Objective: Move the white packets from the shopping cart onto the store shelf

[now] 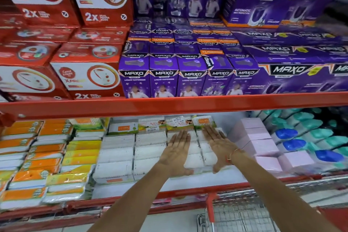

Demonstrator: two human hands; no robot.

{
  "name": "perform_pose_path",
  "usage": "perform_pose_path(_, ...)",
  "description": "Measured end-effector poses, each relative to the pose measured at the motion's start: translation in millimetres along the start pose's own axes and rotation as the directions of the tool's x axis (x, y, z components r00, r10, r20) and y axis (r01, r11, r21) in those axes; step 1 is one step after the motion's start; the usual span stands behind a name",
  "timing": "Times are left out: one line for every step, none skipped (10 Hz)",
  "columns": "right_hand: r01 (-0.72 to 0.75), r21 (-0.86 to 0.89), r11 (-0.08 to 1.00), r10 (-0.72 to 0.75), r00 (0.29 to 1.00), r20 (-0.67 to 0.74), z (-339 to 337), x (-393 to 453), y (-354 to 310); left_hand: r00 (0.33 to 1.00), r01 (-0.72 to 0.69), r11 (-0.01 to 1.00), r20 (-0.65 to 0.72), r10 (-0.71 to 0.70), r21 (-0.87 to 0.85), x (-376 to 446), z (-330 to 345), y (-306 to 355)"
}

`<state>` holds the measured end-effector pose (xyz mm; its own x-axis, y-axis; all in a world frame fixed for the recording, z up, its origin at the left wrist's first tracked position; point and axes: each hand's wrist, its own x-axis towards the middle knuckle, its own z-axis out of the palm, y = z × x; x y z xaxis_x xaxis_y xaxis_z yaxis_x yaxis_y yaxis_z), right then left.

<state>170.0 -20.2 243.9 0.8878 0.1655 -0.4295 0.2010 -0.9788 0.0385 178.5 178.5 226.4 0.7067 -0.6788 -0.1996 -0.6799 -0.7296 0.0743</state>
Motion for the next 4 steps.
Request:
perform_pose_path(0.002, -0.016, 1.000, -0.003, 1.000, -0.022, -2, -7, -2, 1.000, 0.008, 1.000, 0.000, -0.008, 0.012, 1, -1, 2)
perform_pose_path(-0.016, 0.034, 0.999, 0.016, 1.000, 0.000, -9, -16, -12, 1.000, 0.019, 1.000, 0.007, -0.019, -0.007, -3, -6, 6)
perform_pose_path(-0.048, 0.143, 0.988, 0.057, 0.997, -0.055, -22, -34, -28, 0.998, 0.027, 0.996, -0.061, -0.032, -0.083, -15, -19, 9)
perform_pose_path(-0.110, 0.279, 0.954, 0.113, 0.994, 0.006, -44, -77, -48, 0.992, -0.009, 0.991, -0.123, -0.007, -0.134, -40, -35, 10)
